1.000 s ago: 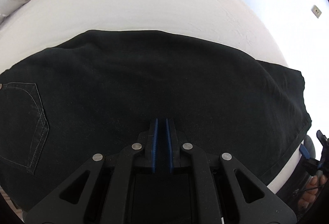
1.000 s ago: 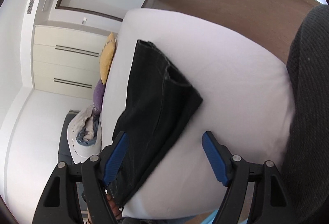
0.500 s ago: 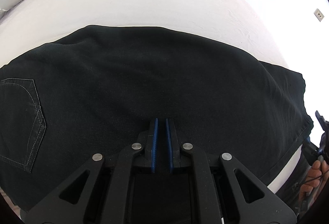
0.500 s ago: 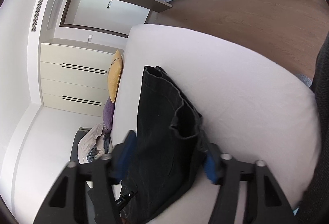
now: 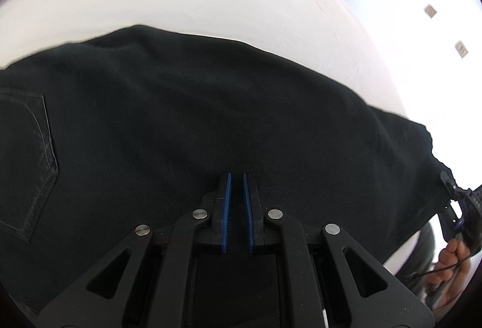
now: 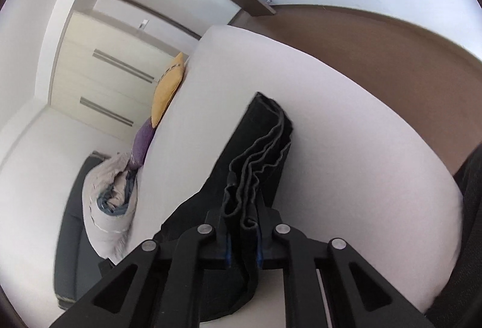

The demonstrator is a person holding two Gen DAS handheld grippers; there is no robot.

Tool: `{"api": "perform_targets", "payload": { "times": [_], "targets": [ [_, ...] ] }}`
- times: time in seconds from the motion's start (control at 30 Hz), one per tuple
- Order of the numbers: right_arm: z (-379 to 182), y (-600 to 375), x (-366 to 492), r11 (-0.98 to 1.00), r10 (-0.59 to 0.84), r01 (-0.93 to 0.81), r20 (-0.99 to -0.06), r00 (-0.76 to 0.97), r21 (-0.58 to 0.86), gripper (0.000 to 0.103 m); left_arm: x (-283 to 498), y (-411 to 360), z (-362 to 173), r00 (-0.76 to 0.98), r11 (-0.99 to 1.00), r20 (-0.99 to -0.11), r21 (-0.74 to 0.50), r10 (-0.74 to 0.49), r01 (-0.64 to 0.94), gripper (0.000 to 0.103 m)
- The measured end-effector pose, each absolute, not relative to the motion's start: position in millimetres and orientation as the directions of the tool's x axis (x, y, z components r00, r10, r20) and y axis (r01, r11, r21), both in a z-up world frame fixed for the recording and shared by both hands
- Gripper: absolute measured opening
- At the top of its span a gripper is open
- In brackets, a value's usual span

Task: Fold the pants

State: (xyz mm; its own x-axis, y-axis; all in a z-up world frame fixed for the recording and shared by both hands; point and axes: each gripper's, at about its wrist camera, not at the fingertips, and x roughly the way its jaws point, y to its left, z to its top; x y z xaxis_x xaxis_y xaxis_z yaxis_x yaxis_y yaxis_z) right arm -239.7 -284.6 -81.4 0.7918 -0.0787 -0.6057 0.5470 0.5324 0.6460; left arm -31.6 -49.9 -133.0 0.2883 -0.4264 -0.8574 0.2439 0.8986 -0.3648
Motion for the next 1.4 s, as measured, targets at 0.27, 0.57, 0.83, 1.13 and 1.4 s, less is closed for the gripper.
{"api": "perform_targets", "payload": {
  "times": [0.27,0.57,0.83,1.13,1.4],
  "targets": [
    [-63.7,-90.9,-119.2,0.991,0.023,0.088,-0.758,0.651,0.105,0.012,-29.7,-11.2,-132.5,0.279,0.831,-0.783,-0.532,-0.556,0.164,0.028],
    [-117.9,-53.8,-97.8,0.990,0.099,0.033,-0.826,0.555,0.140,0.012,-20.2,25.1,-116.6,0.308,0.709,-0.658,-0.700,-0.688,0.089,0.098],
    [-108.2,-18.2,-105.0,0.996,-0.036,-0.044,-0.787,0.616,-0.079,0.012,4.0,0.9,-108.8,0.163,0.675,-0.656,-0.727,-0.737,0.129,0.098],
    [-108.3,1.2,-112.4,0.987,-0.056,-0.082,-0.770,0.636,-0.140,0.012,29.5,-20.5,-104.2,0.085,0.734,-0.738,-0.640,-0.670,0.227,0.026],
    [-102.0,6.1,-109.3,0.984,-0.042,-0.107,-0.775,0.630,-0.140,0.013,50.1,9.4,-96.1,0.089,0.733,-0.742,-0.625,-0.665,0.267,0.015]
  ]
}}
